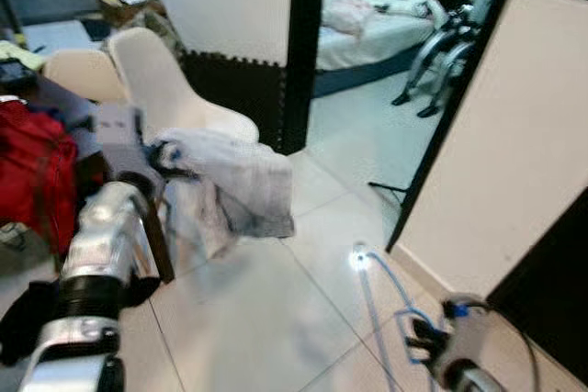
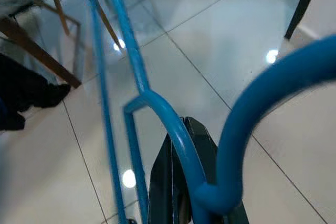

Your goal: Hang hanger

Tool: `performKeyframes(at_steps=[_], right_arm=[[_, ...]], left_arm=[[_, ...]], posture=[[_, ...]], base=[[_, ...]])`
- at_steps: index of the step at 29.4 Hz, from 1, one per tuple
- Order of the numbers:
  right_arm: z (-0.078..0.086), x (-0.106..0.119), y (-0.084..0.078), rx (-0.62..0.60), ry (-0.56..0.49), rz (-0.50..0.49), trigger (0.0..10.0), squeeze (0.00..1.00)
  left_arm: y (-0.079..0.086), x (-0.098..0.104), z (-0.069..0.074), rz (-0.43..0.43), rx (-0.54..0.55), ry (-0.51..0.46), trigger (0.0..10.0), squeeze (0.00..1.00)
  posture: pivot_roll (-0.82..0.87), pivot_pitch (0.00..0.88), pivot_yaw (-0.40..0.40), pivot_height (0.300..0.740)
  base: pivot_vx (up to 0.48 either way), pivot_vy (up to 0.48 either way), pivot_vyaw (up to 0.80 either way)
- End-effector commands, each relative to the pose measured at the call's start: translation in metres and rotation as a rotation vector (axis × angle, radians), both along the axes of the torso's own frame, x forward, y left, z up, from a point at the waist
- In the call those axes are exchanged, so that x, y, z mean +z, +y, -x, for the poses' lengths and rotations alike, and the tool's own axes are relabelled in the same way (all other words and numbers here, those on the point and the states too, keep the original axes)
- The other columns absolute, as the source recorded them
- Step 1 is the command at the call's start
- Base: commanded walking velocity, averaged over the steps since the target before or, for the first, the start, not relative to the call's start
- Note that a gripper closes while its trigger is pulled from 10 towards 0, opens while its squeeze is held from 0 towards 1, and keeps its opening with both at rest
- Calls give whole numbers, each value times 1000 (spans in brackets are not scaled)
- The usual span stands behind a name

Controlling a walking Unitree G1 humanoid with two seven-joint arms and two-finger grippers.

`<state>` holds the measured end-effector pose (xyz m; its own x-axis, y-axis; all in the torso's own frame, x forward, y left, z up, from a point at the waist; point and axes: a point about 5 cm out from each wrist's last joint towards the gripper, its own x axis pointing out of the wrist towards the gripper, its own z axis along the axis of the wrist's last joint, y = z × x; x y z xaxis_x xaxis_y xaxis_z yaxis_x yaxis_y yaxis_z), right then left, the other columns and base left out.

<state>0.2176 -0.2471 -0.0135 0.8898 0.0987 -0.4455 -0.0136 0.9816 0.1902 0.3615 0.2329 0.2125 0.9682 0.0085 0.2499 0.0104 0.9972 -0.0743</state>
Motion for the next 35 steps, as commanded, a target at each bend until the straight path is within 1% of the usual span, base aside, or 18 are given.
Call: performKeyframes(at_steps=[1,4,9,10,12,14,16,17,18,20,22,23,24,25,26,28,30,35], right_arm=[[4,0,-10,-36,5,10,10000,0],[4,1,-11,-42,3,4,10000,0],[4,1,-12,-44,2,3,10000,0],[4,2,-12,-48,2,2,10000,0],[4,2,-12,-48,2,2,10000,0],[4,2,-12,-51,0,2,10000,0],[4,2,-12,-53,-3,2,10000,0],[4,2,-12,-54,-4,2,10000,0],[4,2,-12,-54,-4,2,10000,0],[4,3,-11,-43,-2,11,10000,0],[4,3,-11,-43,-2,11,10000,0],[4,3,-9,-16,7,31,10000,0],[4,3,-9,-16,7,31,10000,0],[4,2,-8,-10,9,34,10000,0],[4,2,-8,-10,9,34,10000,0],[4,3,-8,-10,7,32,10000,0],[4,3,-8,-10,6,32,10000,0],[3,4,-9,-14,-1,29,10000,0]], left_arm=[[-4,12,-2,-20,-4,-34,10000,0],[-1,19,-2,-23,14,-48,10000,0],[0,23,-1,-13,7,-61,10000,0],[-8,36,-2,9,-38,-103,10000,0],[-8,36,-2,9,-38,-103,10000,0],[-15,52,-2,21,-60,-154,10000,0],[-11,69,-1,27,-32,-201,10000,0],[-6,78,0,22,-3,-224,10000,0],[-6,78,0,22,-3,-224,10000,0],[6,89,3,15,55,-255,10000,0],[6,89,3,15,55,-255,10000,0],[42,108,12,-9,225,-304,10000,0],[42,108,12,-9,225,-304,10000,0],[54,115,17,-19,285,-324,10000,0],[54,115,17,-19,285,-324,10000,0],[72,125,25,-36,356,-352,10000,0],[75,128,27,-40,369,-360,10000,0],[98,143,41,-70,467,-393,10000,0]], posture=[[54,16,-30,740],[56,17,-33,740],[57,18,-33,740],[55,20,-33,740],[55,20,-33,740],[54,21,-33,740],[52,21,-33,740],[52,21,-33,740],[52,21,-33,740],[54,25,-33,740],[54,25,-33,740],[62,26,-37,740],[62,26,-37,740],[62,26,-37,740],[62,26,-37,740],[61,27,-37,740],[61,27,-37,740],[61,28,-42,740]], base=[[480,0,0],[480,0,0],[480,0,0],[480,0,0],[480,0,0],[480,0,0],[480,0,0],[480,0,0],[480,0,0],[480,0,0],[480,0,0],[480,0,800],[480,0,800],[480,0,800],[480,0,800],[480,0,800],[480,0,800],[480,0,800]])
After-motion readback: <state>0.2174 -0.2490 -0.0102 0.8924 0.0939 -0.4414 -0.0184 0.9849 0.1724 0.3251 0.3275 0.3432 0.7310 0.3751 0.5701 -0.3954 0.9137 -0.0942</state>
